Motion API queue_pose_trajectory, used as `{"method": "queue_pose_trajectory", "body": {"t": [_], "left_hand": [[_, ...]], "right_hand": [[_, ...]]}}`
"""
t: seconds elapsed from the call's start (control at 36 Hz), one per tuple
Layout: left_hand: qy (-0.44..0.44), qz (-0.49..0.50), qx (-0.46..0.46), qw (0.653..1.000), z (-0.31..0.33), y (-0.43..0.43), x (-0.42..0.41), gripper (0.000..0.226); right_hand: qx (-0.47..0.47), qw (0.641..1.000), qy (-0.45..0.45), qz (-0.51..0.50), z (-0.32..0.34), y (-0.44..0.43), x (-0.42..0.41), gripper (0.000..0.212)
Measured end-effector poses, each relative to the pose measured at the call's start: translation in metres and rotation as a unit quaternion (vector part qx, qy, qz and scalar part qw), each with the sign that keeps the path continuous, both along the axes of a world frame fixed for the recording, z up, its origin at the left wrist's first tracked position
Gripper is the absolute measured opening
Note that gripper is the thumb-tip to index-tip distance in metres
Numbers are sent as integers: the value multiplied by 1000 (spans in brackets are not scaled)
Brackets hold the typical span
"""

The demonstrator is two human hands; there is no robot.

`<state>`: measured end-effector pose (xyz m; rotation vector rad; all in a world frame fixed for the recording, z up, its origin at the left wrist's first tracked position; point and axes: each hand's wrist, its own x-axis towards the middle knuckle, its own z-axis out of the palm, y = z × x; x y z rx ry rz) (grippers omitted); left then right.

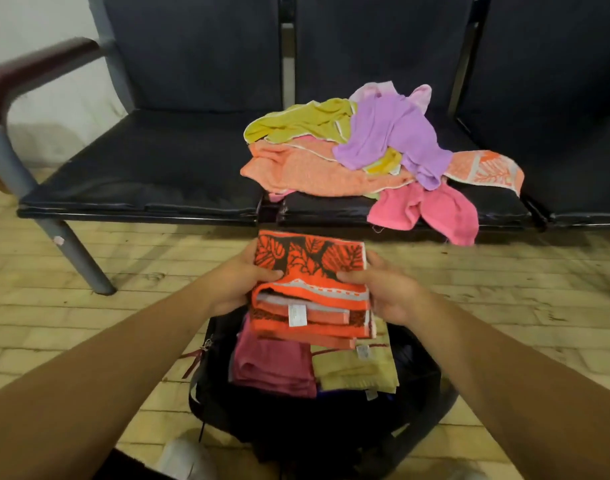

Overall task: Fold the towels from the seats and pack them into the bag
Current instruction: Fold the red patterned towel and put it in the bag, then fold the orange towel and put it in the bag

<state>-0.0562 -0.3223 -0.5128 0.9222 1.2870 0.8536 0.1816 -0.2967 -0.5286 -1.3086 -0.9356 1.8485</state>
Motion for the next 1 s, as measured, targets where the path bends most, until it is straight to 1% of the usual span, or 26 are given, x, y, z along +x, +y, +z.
{"method": "queue_pose_trajectory", "body": {"t": [0.06, 0.11, 0.19, 0.22, 0.25, 0.28, 0.31, 0.36, 0.42, 0.44, 0.5, 0.56, 0.58, 0.61, 0.72, 0.81, 0.86, 0.89, 0.94, 0.97, 1.0], "left_hand": [[22, 4, -44, 999, -25, -3, -10, 59], [73, 7, -73, 995, -52, -3, -18, 64], [206, -16, -83, 975, -94, -4, -30, 79], [231, -23, -86, 969, -105, -7, -33, 81], [252, -32, -88, 963, -116, -6, -37, 79], [270, -42, -107, 956, -137, -2, -46, 77], [290, -49, -100, 951, -141, -3, -48, 78], [331, -73, -76, 938, -157, -6, -57, 94], [391, -118, -23, 912, -168, -12, -62, 100], [428, -145, 5, 892, -178, -13, -65, 101], [499, -199, 42, 843, -197, -17, -68, 99], [553, -256, 53, 791, -212, -20, -68, 94], [567, -279, 43, 774, -218, -20, -68, 94], [571, -294, 27, 766, -224, -19, -70, 95], [543, -317, -47, 776, -236, -13, -77, 110], [523, -321, -72, 786, -229, -8, -71, 112], [512, -321, -75, 793, -215, 0, -63, 104], [514, -336, -69, 786, -204, 5, -59, 91], [532, -378, -39, 757, -175, 17, -50, 52], [546, -386, -24, 743, -155, 26, -44, 38], [558, -389, -16, 733, -140, 35, -41, 32]], "right_hand": [[-29, 999, -26, -5, -31, -3, -12, 46], [-43, 997, -59, -19, -62, -7, -26, 45], [-35, 988, -149, -28, -112, -13, -49, 43], [-30, 985, -168, -29, -126, -15, -55, 45], [-23, 982, -184, -24, -138, -14, -60, 47], [-24, 980, -198, -15, -165, -9, -70, 50], [-8, 976, -216, -9, -167, -10, -71, 54], [32, 967, -252, 35, -178, -10, -74, 67], [86, 950, -284, 93, -187, -12, -74, 86], [113, 936, -306, 132, -199, -11, -76, 92], [155, 893, -365, 214, -222, -14, -82, 89], [191, 853, -411, 260, -237, -22, -85, 83], [198, 838, -431, 269, -240, -24, -87, 84], [199, 827, -446, 276, -246, -26, -88, 85], [180, 784, -501, 320, -249, -30, -90, 87], [176, 765, -524, 329, -238, -33, -93, 86], [173, 754, -529, 350, -228, -28, -95, 86], [170, 750, -526, 364, -222, -23, -94, 86], [162, 750, -516, 380, -201, -9, -91, 85], [167, 753, -513, 378, -184, 1, -87, 82], [174, 755, -509, 375, -172, 11, -85, 77]]}}
